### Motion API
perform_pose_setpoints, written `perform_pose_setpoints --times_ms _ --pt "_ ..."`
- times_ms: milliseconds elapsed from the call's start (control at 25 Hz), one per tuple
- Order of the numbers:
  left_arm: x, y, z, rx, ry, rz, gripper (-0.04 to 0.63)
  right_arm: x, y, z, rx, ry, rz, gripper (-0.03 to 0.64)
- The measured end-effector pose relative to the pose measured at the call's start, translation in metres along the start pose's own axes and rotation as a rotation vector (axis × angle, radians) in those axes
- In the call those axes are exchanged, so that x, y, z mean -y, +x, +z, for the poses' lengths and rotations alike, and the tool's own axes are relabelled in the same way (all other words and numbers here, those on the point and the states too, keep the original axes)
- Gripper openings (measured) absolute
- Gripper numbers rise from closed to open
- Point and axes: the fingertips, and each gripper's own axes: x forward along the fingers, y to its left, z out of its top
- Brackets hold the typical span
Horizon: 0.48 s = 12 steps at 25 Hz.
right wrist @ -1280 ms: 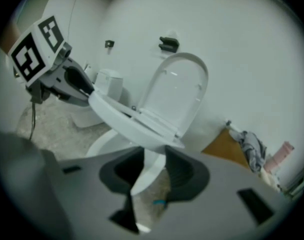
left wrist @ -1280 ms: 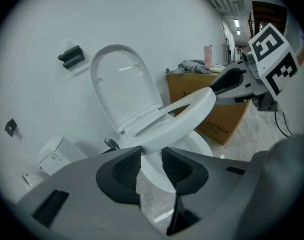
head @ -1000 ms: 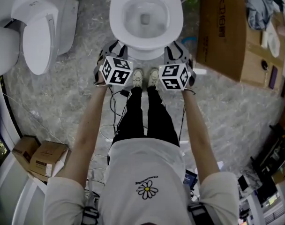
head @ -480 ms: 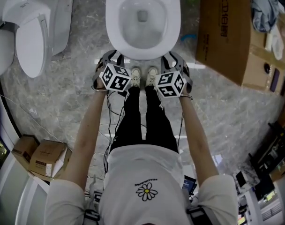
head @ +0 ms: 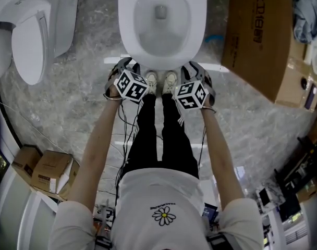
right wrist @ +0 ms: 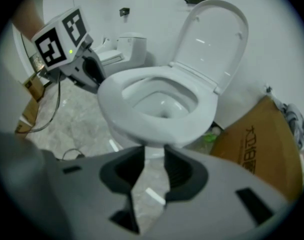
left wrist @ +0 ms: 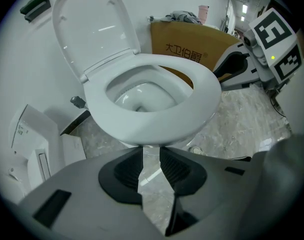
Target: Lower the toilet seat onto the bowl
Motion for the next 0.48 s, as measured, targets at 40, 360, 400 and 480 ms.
perform_pose_setpoints --times_ms 40,360,400,480 --pt "0.001 0.005 -0.003 -0.008 -0.002 -0.006 0.126 -0.002 0.005 -0.003 -0.006 0.001 0.004 0.138" --pt "0.007 0.039 -0.017 -0.06 -0.022 -0.041 0.12 -0.009 0.034 -0.02 -0.053 0.031 0.016 0.124" --pt "0.006 0.042 -0.018 -0.065 -0.024 -0.034 0.11 -0.009 0.037 -0.021 -0.057 0.035 0.019 0.124" --pt "0.004 0.049 -0.02 -0.077 -0.025 -0.017 0.092 -0.009 0.042 -0.023 -0.065 0.041 0.021 0.122"
